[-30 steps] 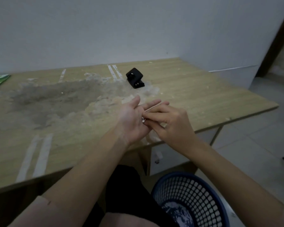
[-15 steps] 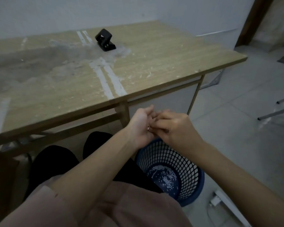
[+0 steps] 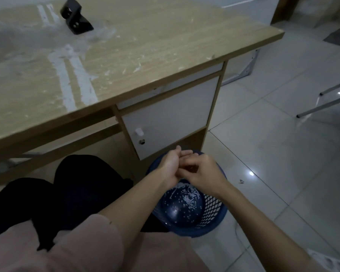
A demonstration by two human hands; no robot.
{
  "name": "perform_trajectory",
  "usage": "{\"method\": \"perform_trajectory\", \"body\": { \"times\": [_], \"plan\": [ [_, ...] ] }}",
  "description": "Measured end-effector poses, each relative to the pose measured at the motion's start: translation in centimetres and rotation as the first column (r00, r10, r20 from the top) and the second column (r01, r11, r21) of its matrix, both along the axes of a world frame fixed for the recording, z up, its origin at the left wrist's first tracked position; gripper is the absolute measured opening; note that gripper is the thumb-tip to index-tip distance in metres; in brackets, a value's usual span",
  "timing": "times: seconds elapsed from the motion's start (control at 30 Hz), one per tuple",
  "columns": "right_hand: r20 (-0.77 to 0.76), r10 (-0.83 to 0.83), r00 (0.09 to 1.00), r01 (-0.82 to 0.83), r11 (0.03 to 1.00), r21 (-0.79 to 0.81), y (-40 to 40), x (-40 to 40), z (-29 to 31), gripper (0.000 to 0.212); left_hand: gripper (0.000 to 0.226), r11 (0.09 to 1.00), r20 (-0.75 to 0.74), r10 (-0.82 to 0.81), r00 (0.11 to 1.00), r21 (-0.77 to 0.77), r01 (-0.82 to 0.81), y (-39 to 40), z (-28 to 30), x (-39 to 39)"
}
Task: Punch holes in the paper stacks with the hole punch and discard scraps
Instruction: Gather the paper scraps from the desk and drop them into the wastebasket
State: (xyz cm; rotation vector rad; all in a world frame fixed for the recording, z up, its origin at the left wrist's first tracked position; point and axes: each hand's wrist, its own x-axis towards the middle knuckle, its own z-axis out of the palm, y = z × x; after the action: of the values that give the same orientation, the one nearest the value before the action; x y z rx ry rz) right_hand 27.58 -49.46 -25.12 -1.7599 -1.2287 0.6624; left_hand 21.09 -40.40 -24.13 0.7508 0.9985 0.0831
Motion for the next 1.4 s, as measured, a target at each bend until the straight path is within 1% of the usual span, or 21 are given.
{"method": "perform_trajectory", "body": {
  "times": [0.07,0.1,0.2,0.3,0.4,0.47,0.53,0.57,0.67,0.73,0.83,0.9,0.97,1.03,1.17,1.23,1.27,1.4],
  "plan": [
    [-0.051,-0.058,0.997,0.056,0.997,-0.047,0.2,0.6,-0.7,0.016,0.048,0.999,-0.017,-0.050,0.999,0.005,0.051,0.0,-0.7,0.2],
    [-0.053,-0.069,0.996,0.065,0.995,-0.073,0.2,0.9,-1.1,0.015,0.048,0.998,-0.015,-0.059,0.998,-0.005,0.059,0.1,-1.1,0.2],
    [0.040,-0.033,0.999,0.040,0.985,-0.165,0.6,1.3,-2.2,0.015,0.048,0.998,-0.053,-0.054,0.997,-0.021,0.053,0.3,-2.0,0.4],
    [0.141,0.026,0.990,0.017,0.956,-0.294,0.8,2.1,-3.5,0.020,0.050,0.994,-0.118,-0.102,0.988,0.024,0.105,0.4,-2.9,0.7],
    [0.171,0.071,0.983,0.002,0.920,-0.393,0.7,3.0,-4.1,0.019,0.059,0.989,-0.143,-0.138,0.980,0.028,0.144,0.5,-3.3,0.6],
    [0.166,0.067,0.984,0.002,0.923,-0.385,0.5,3.2,-4.1,0.017,0.065,0.991,-0.129,-0.128,0.983,0.012,0.130,0.8,-3.4,0.5],
    [0.150,0.041,0.988,0.013,0.939,-0.343,0.4,3.1,-3.8,0.016,0.069,0.994,-0.106,-0.107,0.989,-0.024,0.105,1.0,-3.5,0.5],
    [0.133,0.019,0.991,0.021,0.954,-0.299,0.4,2.9,-3.7,0.016,0.070,0.995,-0.091,-0.086,0.992,-0.051,0.081,1.1,-3.6,0.5],
    [0.008,-0.031,0.999,0.031,0.992,-0.119,0.2,1.8,-3.5,0.020,0.073,0.992,-0.028,-0.010,1.000,-0.129,0.006,1.2,-3.8,0.5],
    [-0.029,-0.066,0.997,0.064,0.996,-0.065,0.3,0.9,-3.7,0.023,0.074,0.982,0.016,0.044,0.999,-0.183,-0.040,1.3,-3.9,0.5],
    [-0.089,-0.163,0.983,0.165,0.986,0.015,0.5,0.1,-3.9,0.020,0.076,0.963,0.040,0.136,0.990,-0.239,-0.123,1.5,-3.6,0.7],
    [-0.191,-0.205,0.960,0.213,0.977,0.022,0.6,0.0,-3.9,0.019,0.076,0.959,0.046,0.165,0.985,-0.241,-0.150,1.5,-3.1,0.8],
    [-0.260,-0.200,0.945,0.206,0.979,-0.006,0.6,0.2,-4.0,0.020,0.076,0.961,0.057,0.156,0.986,-0.239,-0.138,1.5,-2.8,0.8],
    [-0.233,-0.186,0.954,0.183,0.982,-0.036,0.5,0.5,-4.5,0.019,0.076,0.967,0.072,0.135,0.988,-0.228,-0.115,1.5,-2.7,0.6],
    [-0.009,-0.152,0.988,0.148,0.973,-0.180,0.8,1.0,-5.8,0.011,0.078,0.984,0.064,0.060,0.996,-0.171,-0.048,1.7,-2.8,0.2],
    [0.043,-0.112,0.993,0.118,0.969,-0.217,0.7,1.3,-6.1,0.014,0.078,0.989,0.049,0.033,0.998,-0.145,-0.026,1.9,-2.9,0.0],
    [0.060,-0.091,0.994,0.102,0.974,-0.203,0.5,1.3,-6.0,0.016,0.078,0.991,0.038,0.019,0.999,-0.131,-0.014,1.9,-2.9,0.0],
    [0.137,0.010,0.991,-0.005,0.999,-0.034,0.1,0.2,-5.4,0.028,0.078,0.992,0.021,0.027,0.999,-0.120,-0.024,1.9,-3.2,0.2]
  ]
}}
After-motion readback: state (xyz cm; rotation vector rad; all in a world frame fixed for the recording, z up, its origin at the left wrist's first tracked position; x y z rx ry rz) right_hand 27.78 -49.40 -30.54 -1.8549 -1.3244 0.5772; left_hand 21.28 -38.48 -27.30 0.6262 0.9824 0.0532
